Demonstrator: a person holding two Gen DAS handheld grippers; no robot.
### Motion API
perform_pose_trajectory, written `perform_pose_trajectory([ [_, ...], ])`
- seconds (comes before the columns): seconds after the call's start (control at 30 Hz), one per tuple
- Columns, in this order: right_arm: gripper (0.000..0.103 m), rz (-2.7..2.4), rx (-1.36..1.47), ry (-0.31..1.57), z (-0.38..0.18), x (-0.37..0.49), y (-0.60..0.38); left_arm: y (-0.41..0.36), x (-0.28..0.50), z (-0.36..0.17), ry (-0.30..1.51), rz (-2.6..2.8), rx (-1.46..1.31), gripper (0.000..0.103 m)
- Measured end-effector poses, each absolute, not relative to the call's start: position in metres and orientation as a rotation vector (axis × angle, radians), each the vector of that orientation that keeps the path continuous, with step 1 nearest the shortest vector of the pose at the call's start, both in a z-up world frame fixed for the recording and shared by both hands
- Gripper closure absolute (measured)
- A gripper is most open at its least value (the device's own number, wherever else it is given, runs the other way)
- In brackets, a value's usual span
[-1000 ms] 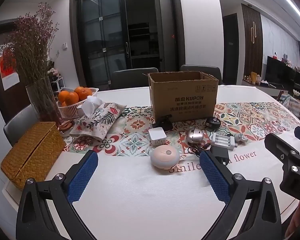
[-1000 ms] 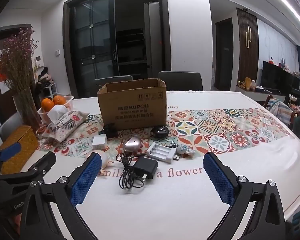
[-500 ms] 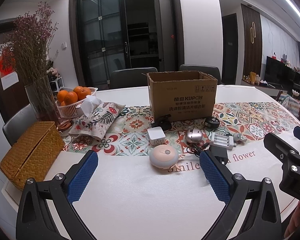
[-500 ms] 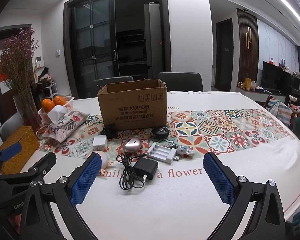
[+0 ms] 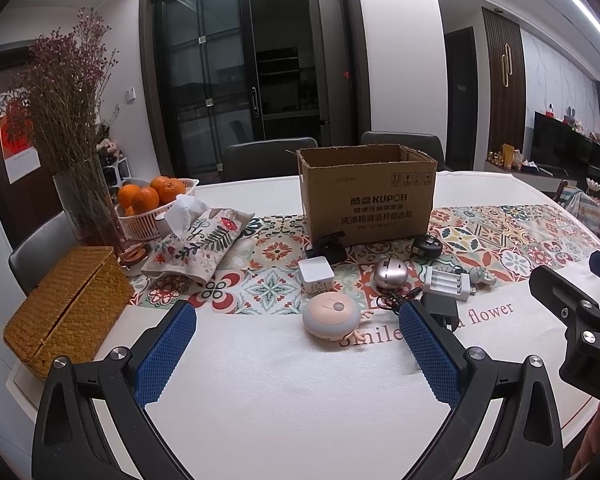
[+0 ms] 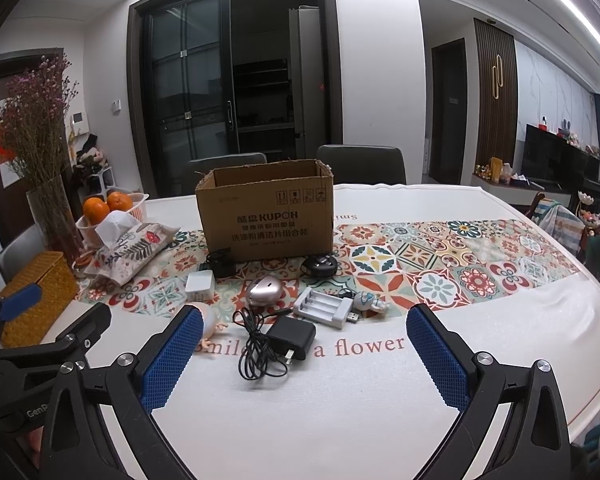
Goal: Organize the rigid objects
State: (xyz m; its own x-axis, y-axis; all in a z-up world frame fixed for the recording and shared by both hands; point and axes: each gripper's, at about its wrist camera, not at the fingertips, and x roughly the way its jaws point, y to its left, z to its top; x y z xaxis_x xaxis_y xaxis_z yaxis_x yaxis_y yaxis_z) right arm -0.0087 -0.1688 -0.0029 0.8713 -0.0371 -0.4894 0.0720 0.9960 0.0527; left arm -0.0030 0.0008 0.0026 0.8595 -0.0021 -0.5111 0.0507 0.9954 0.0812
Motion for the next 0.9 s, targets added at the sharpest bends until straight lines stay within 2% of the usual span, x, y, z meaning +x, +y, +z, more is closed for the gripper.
perform_pose_trajectory([
  [0.9, 0.000, -0.057, 0.069, 0.510, -0.0031, -0.0085, -0.1688, 0.0004, -0.0030, 0.0054, 0.534, -0.024, 0.099, 0.000],
])
